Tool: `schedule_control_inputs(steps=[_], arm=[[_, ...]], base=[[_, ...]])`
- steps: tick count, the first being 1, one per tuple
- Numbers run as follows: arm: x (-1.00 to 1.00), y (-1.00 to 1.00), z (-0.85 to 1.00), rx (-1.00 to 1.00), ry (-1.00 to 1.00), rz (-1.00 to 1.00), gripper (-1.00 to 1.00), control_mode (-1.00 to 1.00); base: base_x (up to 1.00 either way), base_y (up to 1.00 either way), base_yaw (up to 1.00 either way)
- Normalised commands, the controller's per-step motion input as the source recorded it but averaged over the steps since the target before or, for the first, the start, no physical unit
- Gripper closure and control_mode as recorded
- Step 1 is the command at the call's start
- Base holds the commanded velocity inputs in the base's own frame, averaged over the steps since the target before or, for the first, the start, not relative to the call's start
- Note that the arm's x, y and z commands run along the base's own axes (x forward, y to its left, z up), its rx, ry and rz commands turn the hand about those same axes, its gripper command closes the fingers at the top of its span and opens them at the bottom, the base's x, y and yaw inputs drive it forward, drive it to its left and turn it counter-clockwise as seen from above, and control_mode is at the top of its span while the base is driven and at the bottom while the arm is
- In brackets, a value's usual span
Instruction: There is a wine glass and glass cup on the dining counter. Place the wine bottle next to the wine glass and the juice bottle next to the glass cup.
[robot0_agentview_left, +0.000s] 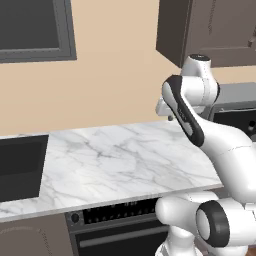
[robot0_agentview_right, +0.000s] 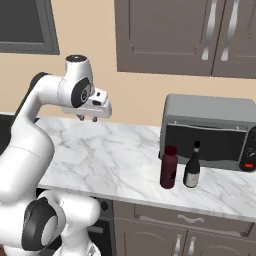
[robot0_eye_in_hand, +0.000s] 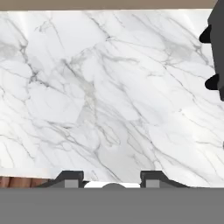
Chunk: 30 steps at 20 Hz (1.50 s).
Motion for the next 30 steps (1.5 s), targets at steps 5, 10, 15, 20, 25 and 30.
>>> schedule_control_inputs(steps=[5,10,15,20,25,30], arm=[[0.02,-0.03,0.00,-0.01,0.00,0.02,-1.00,-1.00],[-0.54,0.00,-0.05,-0.20,0.03,0.13,-1.00,-1.00],[-0.63,-0.09,-0.25,-0.49,0.37,0.27,-1.00,-1.00],[-0.47,-0.40,-0.41,-0.52,0.49,0.39,-1.00,-1.00],[-0.09,-0.61,-0.49,-0.32,0.52,0.43,-1.00,-1.00],[0.05,-0.87,-0.29,-0.03,0.21,0.40,-1.00,-1.00]], base=[[0.00,0.00,0.00],[0.00,0.00,0.00],[0.00,0.00,0.00],[0.00,0.00,0.00],[0.00,0.00,0.00],[0.00,0.00,0.00]])
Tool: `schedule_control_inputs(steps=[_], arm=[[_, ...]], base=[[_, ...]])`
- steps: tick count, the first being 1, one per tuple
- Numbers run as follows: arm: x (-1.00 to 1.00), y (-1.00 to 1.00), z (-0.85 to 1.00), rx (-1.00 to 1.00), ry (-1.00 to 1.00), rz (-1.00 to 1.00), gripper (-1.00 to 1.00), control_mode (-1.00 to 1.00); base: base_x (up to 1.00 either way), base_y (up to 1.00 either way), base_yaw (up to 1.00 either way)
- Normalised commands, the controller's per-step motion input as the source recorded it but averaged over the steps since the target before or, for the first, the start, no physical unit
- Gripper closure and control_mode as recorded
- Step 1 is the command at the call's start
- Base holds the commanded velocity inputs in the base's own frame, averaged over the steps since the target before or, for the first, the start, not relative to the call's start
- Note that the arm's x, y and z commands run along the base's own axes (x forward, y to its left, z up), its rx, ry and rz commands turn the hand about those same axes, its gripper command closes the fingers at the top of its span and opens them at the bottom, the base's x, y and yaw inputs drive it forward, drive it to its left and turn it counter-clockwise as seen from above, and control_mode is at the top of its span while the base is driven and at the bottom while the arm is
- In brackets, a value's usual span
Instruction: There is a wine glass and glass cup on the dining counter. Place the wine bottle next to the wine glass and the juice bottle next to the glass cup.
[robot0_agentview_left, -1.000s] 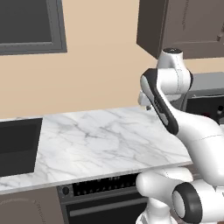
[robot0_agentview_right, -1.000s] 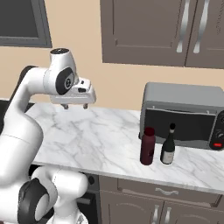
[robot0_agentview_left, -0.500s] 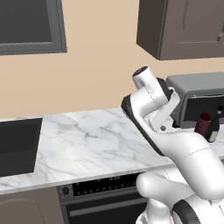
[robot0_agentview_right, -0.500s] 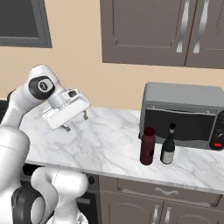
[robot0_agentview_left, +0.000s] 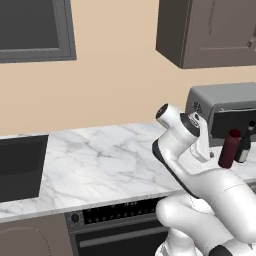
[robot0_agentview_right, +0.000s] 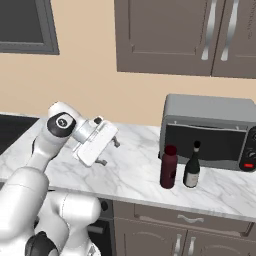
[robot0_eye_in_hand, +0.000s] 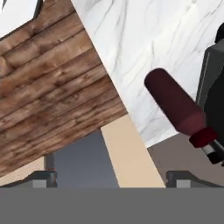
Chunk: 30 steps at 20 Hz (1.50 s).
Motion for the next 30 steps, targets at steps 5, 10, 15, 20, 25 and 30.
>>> schedule_control_inputs(steps=[5,10,15,20,25,30], arm=[[0.55,-0.48,-0.07,0.05,0.16,0.12,-1.00,-1.00],[0.99,-0.76,-0.17,0.00,0.20,0.12,-1.00,-1.00],[0.76,-0.53,-0.27,-0.04,0.18,0.04,-1.00,-1.00],[0.64,-0.42,-0.23,-0.03,0.21,0.02,-1.00,-1.00],[0.40,-0.38,-0.04,-0.02,0.15,0.02,-1.00,-1.00],[0.00,-0.05,0.00,-0.01,0.04,0.05,-1.00,-1.00]], base=[[0.00,0.00,0.00],[0.00,0.00,0.00],[0.00,0.00,0.00],[0.00,0.00,0.00],[0.00,0.00,0.00],[0.00,0.00,0.00]])
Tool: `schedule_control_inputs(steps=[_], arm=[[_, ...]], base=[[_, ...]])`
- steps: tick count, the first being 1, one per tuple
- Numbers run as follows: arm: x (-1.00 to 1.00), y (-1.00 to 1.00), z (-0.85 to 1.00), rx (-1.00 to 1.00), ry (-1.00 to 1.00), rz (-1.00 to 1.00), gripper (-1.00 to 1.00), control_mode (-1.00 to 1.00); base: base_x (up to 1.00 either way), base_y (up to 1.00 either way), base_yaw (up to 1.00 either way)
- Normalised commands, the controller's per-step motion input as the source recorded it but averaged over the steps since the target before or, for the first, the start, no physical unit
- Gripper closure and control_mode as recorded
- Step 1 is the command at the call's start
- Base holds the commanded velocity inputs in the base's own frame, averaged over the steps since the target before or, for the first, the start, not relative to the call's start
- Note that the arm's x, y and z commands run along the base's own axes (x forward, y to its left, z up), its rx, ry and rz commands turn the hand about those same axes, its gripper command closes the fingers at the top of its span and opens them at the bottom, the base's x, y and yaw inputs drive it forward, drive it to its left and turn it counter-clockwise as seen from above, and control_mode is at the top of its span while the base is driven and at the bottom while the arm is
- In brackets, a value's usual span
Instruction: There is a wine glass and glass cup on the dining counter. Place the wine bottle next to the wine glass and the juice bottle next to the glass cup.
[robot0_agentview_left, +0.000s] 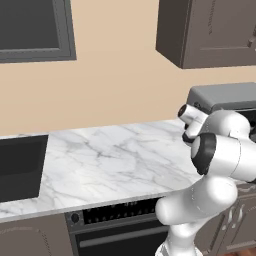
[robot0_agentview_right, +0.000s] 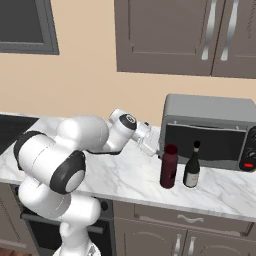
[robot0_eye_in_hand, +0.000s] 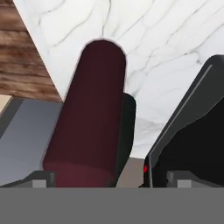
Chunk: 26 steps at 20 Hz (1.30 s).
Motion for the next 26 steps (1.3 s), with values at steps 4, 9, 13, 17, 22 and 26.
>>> schedule_control_inputs(steps=[4,9,13,17,22,26], arm=[[0.00,0.00,0.00,-0.03,0.01,0.06,-1.00,-1.00],[-0.05,0.00,0.00,-0.05,0.00,0.05,-1.00,-1.00],[-0.11,-0.03,0.00,-0.04,0.00,0.05,-1.00,-1.00],[0.04,-0.02,0.00,-0.04,0.00,0.00,-1.00,-1.00],[-0.01,0.00,0.00,-0.09,0.00,0.00,-1.00,-1.00],[0.00,0.06,0.00,-0.14,0.00,0.00,-1.00,-1.00]], base=[[0.00,0.00,0.00],[0.00,0.00,0.00],[0.00,0.00,0.00],[0.00,0.00,0.00],[0.00,0.00,0.00],[0.00,0.00,0.00]])
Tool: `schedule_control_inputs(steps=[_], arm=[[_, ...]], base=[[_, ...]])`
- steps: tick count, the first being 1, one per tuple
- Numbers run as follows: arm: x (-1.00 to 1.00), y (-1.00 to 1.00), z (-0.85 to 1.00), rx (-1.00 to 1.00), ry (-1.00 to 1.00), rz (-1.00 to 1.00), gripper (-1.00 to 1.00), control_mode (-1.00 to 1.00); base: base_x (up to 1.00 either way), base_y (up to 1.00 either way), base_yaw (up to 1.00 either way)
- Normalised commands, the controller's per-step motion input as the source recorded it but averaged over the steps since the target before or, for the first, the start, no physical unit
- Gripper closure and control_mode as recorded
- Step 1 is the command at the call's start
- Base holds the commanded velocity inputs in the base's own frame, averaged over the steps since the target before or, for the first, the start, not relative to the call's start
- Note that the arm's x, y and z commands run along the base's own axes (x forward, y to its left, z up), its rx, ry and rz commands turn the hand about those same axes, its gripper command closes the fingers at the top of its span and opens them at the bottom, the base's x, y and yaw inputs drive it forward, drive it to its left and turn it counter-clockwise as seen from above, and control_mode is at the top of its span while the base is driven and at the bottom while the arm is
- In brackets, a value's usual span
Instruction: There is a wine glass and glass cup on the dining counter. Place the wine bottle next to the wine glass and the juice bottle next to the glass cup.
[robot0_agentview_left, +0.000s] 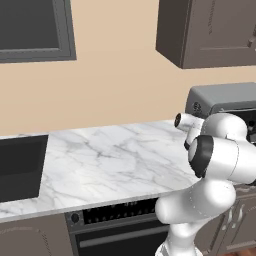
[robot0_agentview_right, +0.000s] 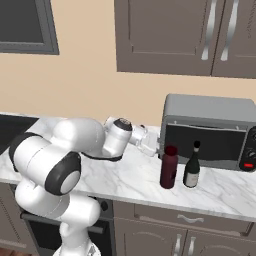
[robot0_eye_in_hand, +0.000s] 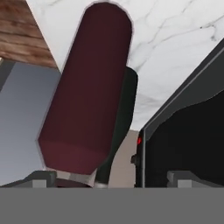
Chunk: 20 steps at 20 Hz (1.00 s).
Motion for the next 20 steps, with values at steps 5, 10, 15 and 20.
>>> schedule_control_inputs(steps=[5,10,15,20], arm=[[0.00,0.00,0.00,-0.10,0.00,-0.02,-1.00,-1.00],[-0.02,0.03,0.01,-0.07,0.00,-0.04,-1.00,-1.00],[-0.11,0.02,0.02,-0.02,0.00,-0.04,-1.00,-1.00],[-0.11,0.03,0.03,-0.01,-0.02,0.00,-1.00,-1.00]], base=[[0.00,0.00,0.00],[0.00,0.00,0.00],[0.00,0.00,0.00],[0.00,0.00,0.00]])
